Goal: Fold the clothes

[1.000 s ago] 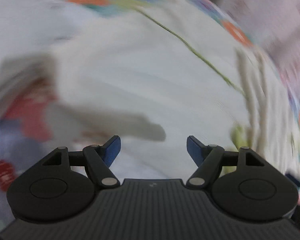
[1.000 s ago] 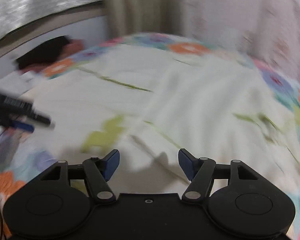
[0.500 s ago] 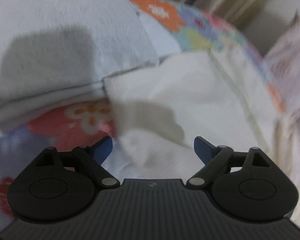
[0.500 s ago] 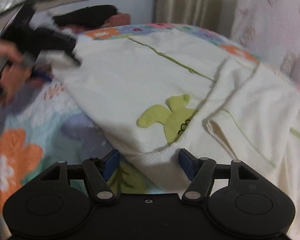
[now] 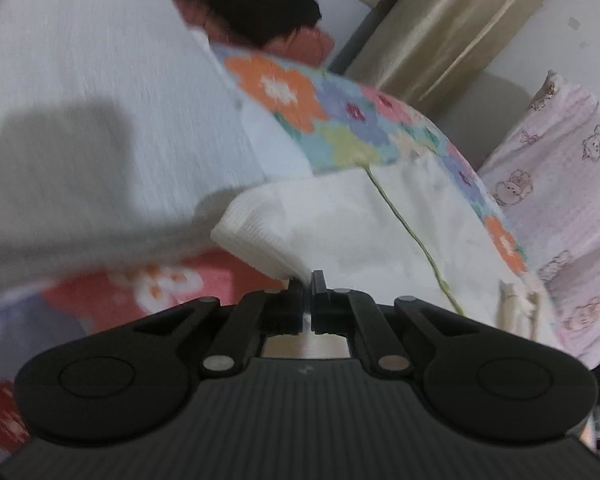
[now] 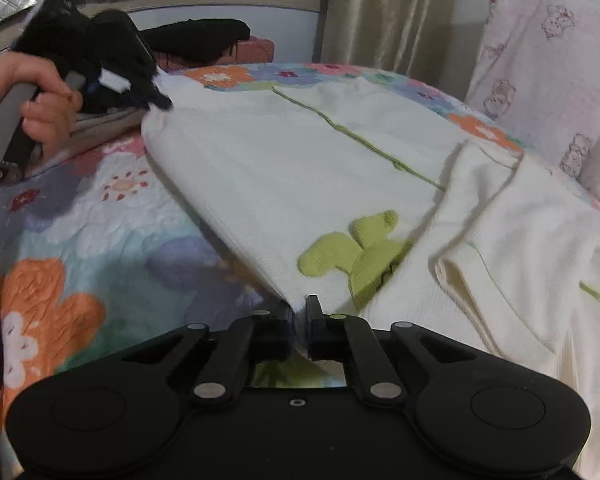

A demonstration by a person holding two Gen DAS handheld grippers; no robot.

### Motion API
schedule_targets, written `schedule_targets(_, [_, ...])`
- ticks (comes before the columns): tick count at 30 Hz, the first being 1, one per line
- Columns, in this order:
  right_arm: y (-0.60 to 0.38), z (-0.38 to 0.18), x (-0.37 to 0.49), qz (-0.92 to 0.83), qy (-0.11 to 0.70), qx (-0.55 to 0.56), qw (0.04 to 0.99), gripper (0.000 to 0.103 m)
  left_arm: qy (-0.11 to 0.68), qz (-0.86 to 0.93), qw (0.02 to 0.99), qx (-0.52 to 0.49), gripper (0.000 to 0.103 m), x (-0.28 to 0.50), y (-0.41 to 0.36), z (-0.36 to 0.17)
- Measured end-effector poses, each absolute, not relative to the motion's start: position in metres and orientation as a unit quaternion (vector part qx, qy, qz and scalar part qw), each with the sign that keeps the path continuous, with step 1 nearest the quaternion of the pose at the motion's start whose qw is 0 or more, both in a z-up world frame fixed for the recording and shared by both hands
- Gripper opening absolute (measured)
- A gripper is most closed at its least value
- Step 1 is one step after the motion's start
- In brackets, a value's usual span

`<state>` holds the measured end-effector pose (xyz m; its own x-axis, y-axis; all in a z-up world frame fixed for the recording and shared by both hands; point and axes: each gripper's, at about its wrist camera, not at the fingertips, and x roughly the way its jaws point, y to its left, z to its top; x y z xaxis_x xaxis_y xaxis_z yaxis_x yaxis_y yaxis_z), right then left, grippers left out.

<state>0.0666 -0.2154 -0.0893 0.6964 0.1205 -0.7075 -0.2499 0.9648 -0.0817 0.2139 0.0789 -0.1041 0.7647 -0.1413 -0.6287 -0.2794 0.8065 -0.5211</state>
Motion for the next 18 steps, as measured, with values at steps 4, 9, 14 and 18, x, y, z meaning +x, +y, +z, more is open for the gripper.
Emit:
schedule_targets(4, [-0.226,-0.102,0.073,0.109,0.384,-0.042,0.916,0.009,0.363,0.017,0.858,-0.363,0.002,0.222,0.088,-0.121])
schedule_targets(9, [-0.237,-0.103,0.073,0.119,0.383,0.005,0.916,0.015,0.380,0.037,0.861,-0.335,0.005,0.221,0.079,-0.123])
schedule_targets(14, [-0.242,-0.094,0.074,0.151,0.397,0.041,0.904,0.038,0.414,0.102,0.868,-0.255,0.045,0.210,0.082,-0.115])
schedule_targets(18, [-0.241,-0.080,0.073,0.182,0.397,0.046,0.898,0.047,0.416,0.118,0.854,-0.290,0.075,0.206,0.098,-0.119])
